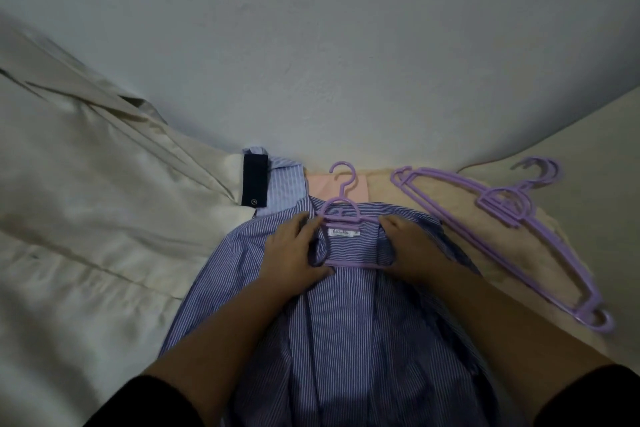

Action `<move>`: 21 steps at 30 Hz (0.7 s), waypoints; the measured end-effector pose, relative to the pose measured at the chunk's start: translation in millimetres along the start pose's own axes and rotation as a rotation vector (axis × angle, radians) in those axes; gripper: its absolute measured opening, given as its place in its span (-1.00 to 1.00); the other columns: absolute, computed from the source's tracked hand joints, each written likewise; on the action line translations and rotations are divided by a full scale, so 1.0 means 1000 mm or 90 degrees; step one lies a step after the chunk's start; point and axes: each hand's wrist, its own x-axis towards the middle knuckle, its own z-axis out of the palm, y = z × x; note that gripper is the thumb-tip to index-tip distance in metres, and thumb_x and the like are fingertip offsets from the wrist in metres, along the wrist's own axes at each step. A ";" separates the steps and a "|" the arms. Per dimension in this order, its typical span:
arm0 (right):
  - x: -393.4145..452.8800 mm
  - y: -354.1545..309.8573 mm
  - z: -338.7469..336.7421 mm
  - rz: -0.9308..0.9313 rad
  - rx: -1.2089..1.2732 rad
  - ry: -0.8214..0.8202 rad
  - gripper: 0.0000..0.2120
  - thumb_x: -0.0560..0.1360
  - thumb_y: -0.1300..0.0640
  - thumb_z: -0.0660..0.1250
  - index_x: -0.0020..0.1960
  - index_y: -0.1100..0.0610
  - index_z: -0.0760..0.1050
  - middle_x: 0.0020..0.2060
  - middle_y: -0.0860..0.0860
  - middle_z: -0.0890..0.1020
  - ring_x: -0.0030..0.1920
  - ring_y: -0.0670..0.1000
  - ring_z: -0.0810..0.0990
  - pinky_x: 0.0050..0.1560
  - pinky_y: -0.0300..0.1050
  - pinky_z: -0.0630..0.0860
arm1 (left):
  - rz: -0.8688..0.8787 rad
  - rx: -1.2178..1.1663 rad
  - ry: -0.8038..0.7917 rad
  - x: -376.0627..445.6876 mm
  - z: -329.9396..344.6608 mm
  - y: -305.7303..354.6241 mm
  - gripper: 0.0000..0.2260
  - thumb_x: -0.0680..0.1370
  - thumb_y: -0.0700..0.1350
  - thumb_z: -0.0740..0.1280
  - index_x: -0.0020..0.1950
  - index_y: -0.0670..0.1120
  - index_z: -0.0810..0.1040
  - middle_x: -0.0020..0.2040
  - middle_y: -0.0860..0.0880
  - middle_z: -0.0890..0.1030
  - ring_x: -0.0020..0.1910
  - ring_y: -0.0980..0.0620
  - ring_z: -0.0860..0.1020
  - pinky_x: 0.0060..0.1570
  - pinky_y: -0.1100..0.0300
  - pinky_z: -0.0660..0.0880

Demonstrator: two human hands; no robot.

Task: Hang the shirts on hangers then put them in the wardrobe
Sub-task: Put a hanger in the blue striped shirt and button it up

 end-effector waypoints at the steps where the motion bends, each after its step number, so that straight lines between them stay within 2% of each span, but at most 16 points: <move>1: 0.000 0.003 -0.001 -0.013 0.022 -0.008 -0.03 0.36 -0.13 0.47 0.54 0.17 -0.01 0.51 0.07 0.12 0.49 0.07 0.09 0.49 -0.04 0.07 | 0.014 0.042 -0.002 0.003 0.001 -0.002 -0.05 0.32 0.29 0.47 0.57 0.11 0.05 0.56 -0.01 0.07 0.52 -0.03 0.06 0.44 -0.05 0.06; 3: -0.005 0.008 -0.004 -0.018 0.113 0.015 -0.06 0.34 -0.18 0.44 0.51 0.20 0.09 0.48 0.10 0.17 0.49 0.10 0.11 0.46 -0.10 0.03 | 0.045 0.076 -0.016 0.011 0.003 -0.006 0.00 0.31 0.37 0.42 0.57 0.13 -0.05 0.59 0.02 -0.07 0.55 -0.03 -0.09 0.47 -0.05 -0.09; 6: -0.014 0.024 -0.009 0.049 0.191 0.215 -0.37 0.35 -0.02 0.30 0.32 0.32 0.41 0.24 0.26 0.47 0.28 0.24 0.39 0.28 -0.08 0.21 | 0.110 0.102 -0.039 0.027 0.008 -0.011 0.04 0.25 0.50 0.30 0.57 0.12 -0.07 0.59 0.03 -0.08 0.56 -0.04 -0.16 0.47 -0.06 -0.19; 8: -0.018 0.040 -0.010 0.141 0.182 0.302 -0.48 0.36 0.05 0.27 0.22 0.35 0.49 0.10 0.31 0.54 0.16 0.30 0.45 0.20 0.03 0.33 | 0.130 0.106 -0.072 0.036 0.010 -0.009 0.04 0.25 0.50 0.29 0.58 0.09 -0.04 0.59 0.05 -0.04 0.56 -0.03 -0.16 0.47 -0.07 -0.22; 11: -0.021 0.054 -0.018 0.248 0.148 0.242 -0.67 0.48 0.10 0.31 0.06 0.36 0.54 -0.12 0.25 0.55 -0.02 0.24 0.49 -0.03 -0.02 0.38 | 0.119 0.113 -0.129 0.043 0.010 -0.002 0.03 0.29 0.45 0.36 0.58 0.08 -0.04 0.58 0.09 -0.03 0.56 -0.01 -0.17 0.48 -0.09 -0.22; 13: -0.024 0.059 -0.017 0.284 0.183 0.166 -0.77 0.52 0.15 0.30 -0.01 0.33 0.56 -0.28 0.14 0.54 -0.18 0.12 0.48 -0.25 -0.13 0.35 | 0.106 0.106 -0.158 0.045 0.011 -0.001 0.06 0.23 0.50 0.28 0.58 0.08 -0.05 0.59 0.09 -0.02 0.56 -0.01 -0.16 0.48 -0.11 -0.20; 15: -0.024 0.064 -0.015 0.326 0.215 0.120 -0.78 0.55 0.14 0.26 -0.06 0.30 0.58 -0.27 0.18 0.56 -0.23 0.11 0.49 -0.28 -0.16 0.31 | 0.103 0.095 -0.176 0.047 0.011 -0.001 0.07 0.21 0.50 0.26 0.58 0.08 -0.06 0.59 0.07 -0.02 0.56 -0.03 -0.16 0.47 -0.13 -0.19; 16: -0.024 0.067 -0.013 0.336 0.221 0.109 -0.77 0.55 0.15 0.26 -0.16 0.28 0.57 -0.28 0.20 0.56 -0.24 0.13 0.50 -0.30 -0.16 0.30 | 0.101 0.094 -0.185 0.048 0.011 0.000 0.07 0.24 0.48 0.31 0.58 0.08 -0.06 0.59 0.06 -0.02 0.56 -0.04 -0.16 0.47 -0.13 -0.19; 18: -0.022 0.069 -0.012 0.343 0.227 0.088 -0.67 0.56 0.17 0.25 -0.38 0.18 0.39 -0.41 0.11 0.46 -0.30 0.10 0.46 -0.38 -0.15 0.25 | 0.097 0.106 -0.193 0.050 0.010 0.001 0.05 0.29 0.43 0.38 0.58 0.08 -0.09 0.59 0.04 -0.05 0.56 -0.05 -0.15 0.47 -0.12 -0.18; 21: -0.022 0.066 -0.018 0.355 0.272 0.113 -0.67 0.58 0.15 0.22 -0.36 0.10 0.33 -0.34 0.06 0.44 -0.21 0.07 0.44 -0.31 -0.15 0.26 | 0.085 0.121 -0.188 0.052 0.009 0.004 0.09 0.27 0.45 0.38 0.58 0.09 -0.14 0.59 -0.01 -0.06 0.56 -0.06 -0.15 0.47 -0.11 -0.17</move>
